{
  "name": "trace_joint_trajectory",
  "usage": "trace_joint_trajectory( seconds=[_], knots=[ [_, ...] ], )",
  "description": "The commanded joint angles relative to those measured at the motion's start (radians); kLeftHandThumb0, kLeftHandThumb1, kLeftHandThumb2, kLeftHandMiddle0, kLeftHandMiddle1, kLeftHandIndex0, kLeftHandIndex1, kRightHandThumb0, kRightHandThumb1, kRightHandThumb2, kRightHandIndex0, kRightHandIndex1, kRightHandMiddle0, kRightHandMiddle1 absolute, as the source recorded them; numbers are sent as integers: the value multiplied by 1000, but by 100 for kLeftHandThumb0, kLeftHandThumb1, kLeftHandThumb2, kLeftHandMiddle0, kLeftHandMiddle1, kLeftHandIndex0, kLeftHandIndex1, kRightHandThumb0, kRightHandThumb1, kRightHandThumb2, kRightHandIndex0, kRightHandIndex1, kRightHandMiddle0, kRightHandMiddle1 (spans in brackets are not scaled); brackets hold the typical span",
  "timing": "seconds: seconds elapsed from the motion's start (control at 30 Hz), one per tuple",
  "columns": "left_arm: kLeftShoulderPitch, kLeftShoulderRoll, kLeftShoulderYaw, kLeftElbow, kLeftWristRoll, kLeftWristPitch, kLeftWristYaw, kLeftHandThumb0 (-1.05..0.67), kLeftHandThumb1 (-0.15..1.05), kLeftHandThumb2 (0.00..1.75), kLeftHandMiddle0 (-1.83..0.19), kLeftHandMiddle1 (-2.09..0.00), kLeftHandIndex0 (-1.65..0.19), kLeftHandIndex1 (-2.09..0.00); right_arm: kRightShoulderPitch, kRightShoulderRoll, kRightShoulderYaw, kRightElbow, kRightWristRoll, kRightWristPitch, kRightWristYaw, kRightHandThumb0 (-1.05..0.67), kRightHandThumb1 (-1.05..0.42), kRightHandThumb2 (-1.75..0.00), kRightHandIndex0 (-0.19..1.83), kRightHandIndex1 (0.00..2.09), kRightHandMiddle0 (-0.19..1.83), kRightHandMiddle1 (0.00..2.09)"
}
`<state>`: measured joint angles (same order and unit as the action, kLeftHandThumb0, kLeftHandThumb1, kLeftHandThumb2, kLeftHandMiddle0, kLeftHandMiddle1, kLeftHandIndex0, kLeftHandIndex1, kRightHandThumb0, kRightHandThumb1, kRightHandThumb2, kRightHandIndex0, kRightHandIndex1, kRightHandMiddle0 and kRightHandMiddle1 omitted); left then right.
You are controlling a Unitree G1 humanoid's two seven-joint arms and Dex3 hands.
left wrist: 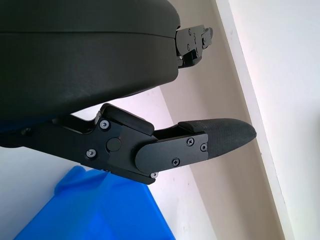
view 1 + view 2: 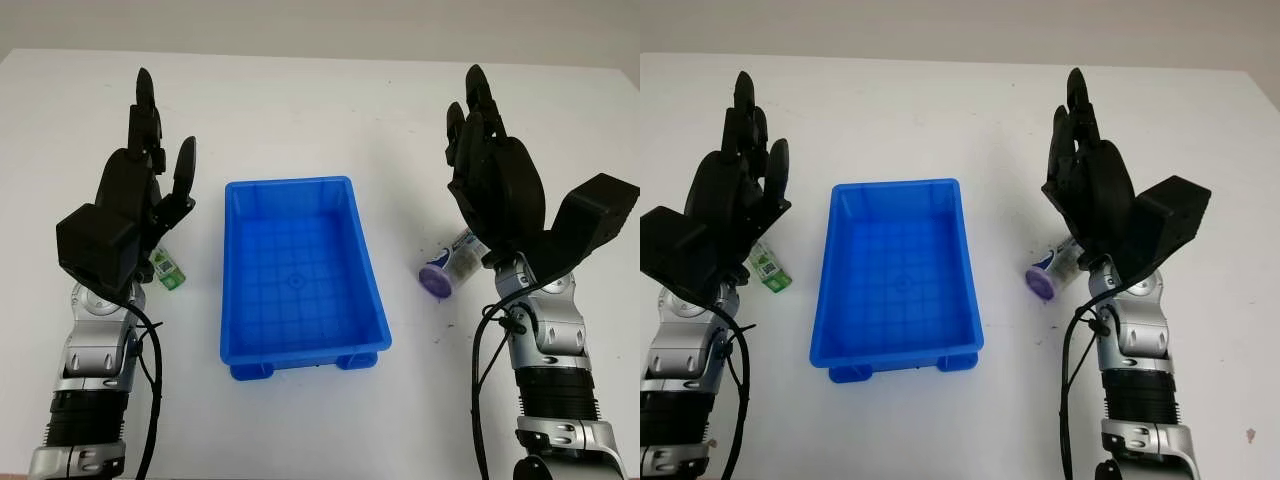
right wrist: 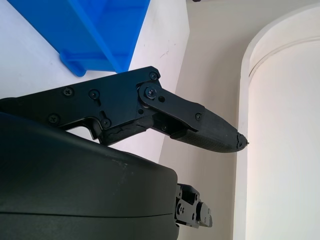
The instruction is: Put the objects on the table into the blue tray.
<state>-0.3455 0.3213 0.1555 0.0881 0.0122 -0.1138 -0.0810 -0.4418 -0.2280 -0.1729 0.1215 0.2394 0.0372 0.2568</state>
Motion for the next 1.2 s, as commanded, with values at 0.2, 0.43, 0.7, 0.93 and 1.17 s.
trace_joint_trajectory(
  seconds=[0.2, 0.43, 0.7, 0.93, 1.17],
  knots=[
    [-16, 2, -3, 4, 6, 4, -2, -76, 105, 64, 19, 0, 19, 0, -20, 8, 10, 10, -2, 43, -8, -73, -105, -82, -19, 0, -19, 0],
    [-29, -14, -1, 23, -14, 0, 0, -77, 105, 61, 19, 0, 19, 0, -69, -80, -28, -5, 2, 45, 43, -72, -105, -65, -19, 0, -19, 0],
    [-4, -19, 2, -6, -12, -4, 1, -76, 105, 63, 19, 0, 19, -1, -162, -366, -42, 8, -93, 44, 181, -62, -97, -6, 18, 18, 3, 58],
    [-2, -15, 6, -6, -10, -4, 2, -77, 105, 62, 19, -1, 19, -2, -199, -585, 31, -36, -205, 98, 353, -38, -71, -5, 43, 16, 38, 26],
    [-16, -3, 5, 4, -15, 4, -16, -75, 105, 62, 19, 0, 19, -1, -170, -719, 109, -21, -400, -114, 410, -42, -65, -6, 55, 12, 57, 9]
  ],
)
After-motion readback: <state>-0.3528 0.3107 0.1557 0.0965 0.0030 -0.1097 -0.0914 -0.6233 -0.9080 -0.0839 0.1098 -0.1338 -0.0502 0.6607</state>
